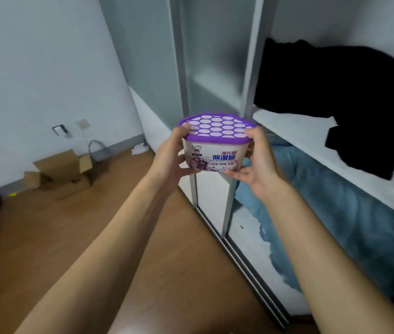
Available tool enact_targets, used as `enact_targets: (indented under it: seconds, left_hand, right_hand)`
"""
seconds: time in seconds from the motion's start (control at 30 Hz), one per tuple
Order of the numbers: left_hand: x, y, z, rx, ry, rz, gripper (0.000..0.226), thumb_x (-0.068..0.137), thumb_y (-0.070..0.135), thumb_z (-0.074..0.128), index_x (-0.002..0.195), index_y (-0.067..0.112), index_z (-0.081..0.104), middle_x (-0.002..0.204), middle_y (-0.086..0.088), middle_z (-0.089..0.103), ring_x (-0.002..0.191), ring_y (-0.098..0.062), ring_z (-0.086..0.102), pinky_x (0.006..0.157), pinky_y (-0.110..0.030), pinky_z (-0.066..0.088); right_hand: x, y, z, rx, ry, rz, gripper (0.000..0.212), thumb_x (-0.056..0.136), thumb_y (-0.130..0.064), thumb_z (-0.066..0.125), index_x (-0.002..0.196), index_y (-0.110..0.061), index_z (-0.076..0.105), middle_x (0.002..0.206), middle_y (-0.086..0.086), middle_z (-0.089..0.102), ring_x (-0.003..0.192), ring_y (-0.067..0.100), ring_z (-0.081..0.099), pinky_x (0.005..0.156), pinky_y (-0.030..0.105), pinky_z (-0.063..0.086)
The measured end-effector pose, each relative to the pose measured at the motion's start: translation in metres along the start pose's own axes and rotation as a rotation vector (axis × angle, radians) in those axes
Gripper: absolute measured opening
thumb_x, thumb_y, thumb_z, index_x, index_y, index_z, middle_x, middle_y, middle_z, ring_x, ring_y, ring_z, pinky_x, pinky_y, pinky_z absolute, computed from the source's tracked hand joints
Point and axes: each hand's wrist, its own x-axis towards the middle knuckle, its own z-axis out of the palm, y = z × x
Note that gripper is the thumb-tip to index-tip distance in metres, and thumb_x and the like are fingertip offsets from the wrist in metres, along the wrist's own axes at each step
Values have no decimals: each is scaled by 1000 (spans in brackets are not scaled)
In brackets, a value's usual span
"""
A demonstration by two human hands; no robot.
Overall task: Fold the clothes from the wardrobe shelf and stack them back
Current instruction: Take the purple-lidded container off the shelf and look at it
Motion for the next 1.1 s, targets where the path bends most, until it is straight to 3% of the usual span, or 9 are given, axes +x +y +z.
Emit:
enact_targets:
  seconds: [0.1,0.23,0.37,0.5,0.63,0.83,0.93,1.1]
  left_hand:
    - [-26,-5,-55,-32,120,-2,39,71,53,65,101,27,69,111,-7,73,95,-26,70,80,-47,57]
    - [-62,-16,-146,-81,255,1,47,59,54,66,97,26,69,96,-1,77,80,-17,72,66,-39,57]
    - [-101,-24,-243,-134,341,20,40,68,48,64,102,27,66,95,1,76,85,-17,72,72,-41,56]
    - [-139,-33,-329,-180,389,-12,49,65,46,65,108,24,63,99,-1,75,96,-21,68,79,-44,54]
    - [-170,-38,-405,-154,414,-28,36,77,48,62,107,28,63,107,1,75,101,-21,68,84,-47,55]
    - [-197,-46,-503,-102,334,-168,24,86,64,55,95,49,72,118,6,72,103,-32,71,87,-47,59]
    - [-189,-48,-539,-94,398,-152,19,86,61,56,89,51,72,113,7,74,98,-32,73,80,-40,60]
    - [-145,-52,-595,-105,482,-156,28,82,58,61,102,38,65,109,6,75,94,-28,75,72,-32,59]
  right_hand:
    - [-12,28,49,-48,-61,42,41,65,-58,58,96,-31,65,66,-13,71,68,23,70,58,33,56]
    - [-41,75,129,-104,-151,109,46,68,-58,57,101,-28,65,72,-10,73,84,28,69,62,33,57]
    - [-73,122,211,-160,-220,148,39,81,-63,57,104,-33,66,92,-4,76,97,27,71,68,36,59]
    - [-105,173,285,-207,-257,167,28,79,-63,57,87,-38,67,85,-10,77,80,16,75,69,35,60]
    - [-129,215,353,-207,-260,194,46,63,-67,58,91,-32,67,80,-8,77,66,9,73,56,26,55]
    - [-141,263,430,-214,-299,257,49,65,-65,59,96,-29,69,81,-6,76,67,13,70,49,23,48]
    - [-129,277,458,-259,-393,301,57,62,-66,61,105,-28,65,91,-6,77,85,20,72,57,28,55]
    - [-77,298,510,-337,-494,325,58,75,-63,59,121,-27,57,117,1,69,102,27,70,79,41,62]
